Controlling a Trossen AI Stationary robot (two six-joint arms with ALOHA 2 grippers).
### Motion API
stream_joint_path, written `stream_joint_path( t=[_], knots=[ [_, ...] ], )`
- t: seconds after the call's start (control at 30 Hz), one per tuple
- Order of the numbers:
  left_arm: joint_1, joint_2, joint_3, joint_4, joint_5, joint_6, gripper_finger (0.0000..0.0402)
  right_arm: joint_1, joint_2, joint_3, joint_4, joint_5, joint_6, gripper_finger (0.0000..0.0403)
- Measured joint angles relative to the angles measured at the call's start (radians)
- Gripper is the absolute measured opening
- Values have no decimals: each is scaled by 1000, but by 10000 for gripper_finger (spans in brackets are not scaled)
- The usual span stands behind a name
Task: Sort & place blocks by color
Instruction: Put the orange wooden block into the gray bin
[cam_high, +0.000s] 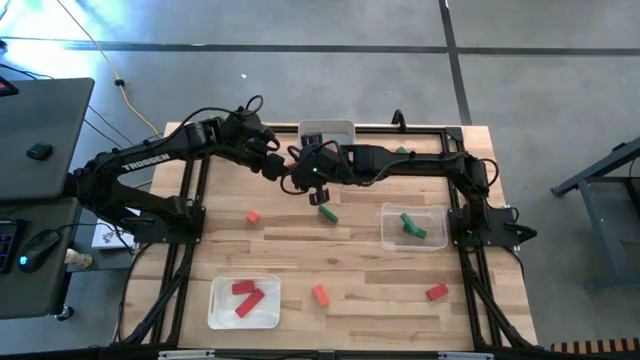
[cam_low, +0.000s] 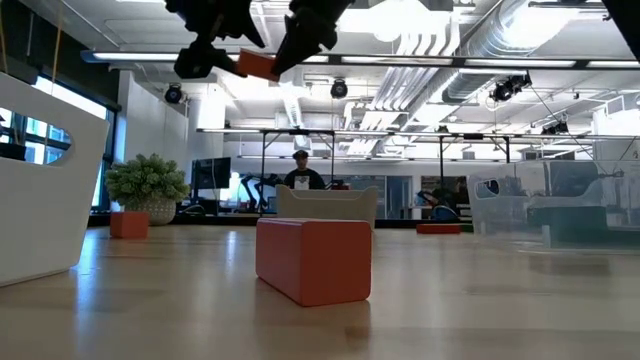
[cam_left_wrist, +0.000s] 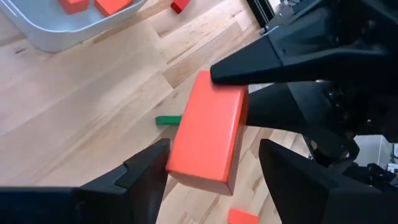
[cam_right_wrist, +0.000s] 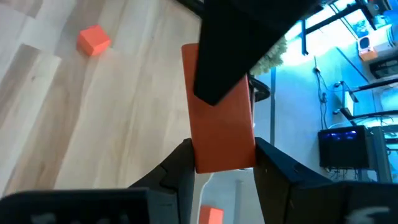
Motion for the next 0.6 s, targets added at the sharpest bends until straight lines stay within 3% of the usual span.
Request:
stream_joint_path(
  t=[0.2,0.5,0.6],
  knots=[
    [11,0,0,3,-6,26,223,-24,-1,0,29,-8,-2,108],
    [24,0,0,51,-16,55,118,-38,-2,0,46,-14,-49,108],
    [29,0,0,53,-19,68,109,-46,-2,0,47,-17,-58,108]
  ],
)
